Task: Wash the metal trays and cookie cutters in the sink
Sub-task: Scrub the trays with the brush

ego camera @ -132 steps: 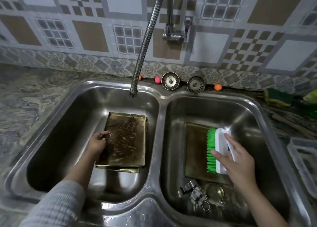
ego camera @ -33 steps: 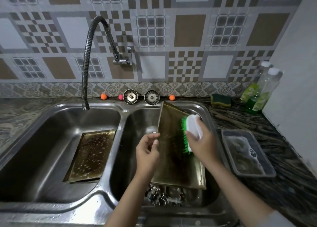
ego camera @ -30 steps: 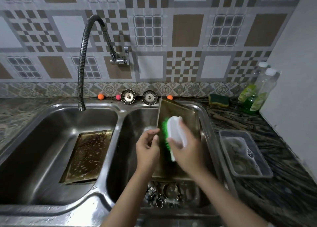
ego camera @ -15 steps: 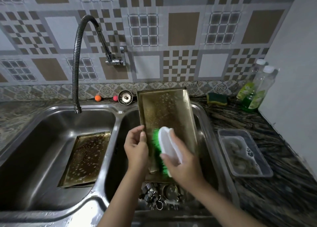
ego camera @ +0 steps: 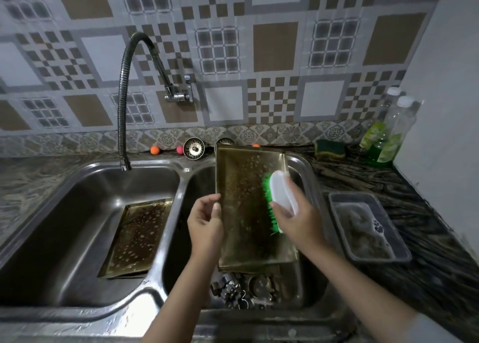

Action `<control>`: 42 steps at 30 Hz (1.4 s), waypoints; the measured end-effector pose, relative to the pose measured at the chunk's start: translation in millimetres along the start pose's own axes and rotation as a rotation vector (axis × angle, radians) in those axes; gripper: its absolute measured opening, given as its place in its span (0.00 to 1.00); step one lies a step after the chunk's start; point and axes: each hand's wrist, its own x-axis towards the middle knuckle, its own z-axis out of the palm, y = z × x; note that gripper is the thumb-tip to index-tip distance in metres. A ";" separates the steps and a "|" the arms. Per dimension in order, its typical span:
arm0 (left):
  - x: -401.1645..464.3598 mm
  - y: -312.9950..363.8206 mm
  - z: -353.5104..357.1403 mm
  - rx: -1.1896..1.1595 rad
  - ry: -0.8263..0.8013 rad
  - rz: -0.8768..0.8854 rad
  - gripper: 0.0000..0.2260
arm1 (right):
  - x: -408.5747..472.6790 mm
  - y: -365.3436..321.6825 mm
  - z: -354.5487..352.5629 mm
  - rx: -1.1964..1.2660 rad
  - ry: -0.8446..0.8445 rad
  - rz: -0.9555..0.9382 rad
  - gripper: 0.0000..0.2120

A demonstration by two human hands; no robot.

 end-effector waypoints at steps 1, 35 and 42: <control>-6.2 -2.1 2.3 0.037 -0.031 0.027 0.11 | 14.4 2.3 -4.6 -0.003 0.051 0.052 0.32; 6.5 -12.8 -17.8 0.179 0.017 0.188 0.12 | 37.7 12.1 35.5 0.033 0.020 0.191 0.32; 36.4 -18.2 -33.1 0.116 0.196 0.162 0.12 | -32.1 1.1 47.5 0.252 -0.189 0.108 0.33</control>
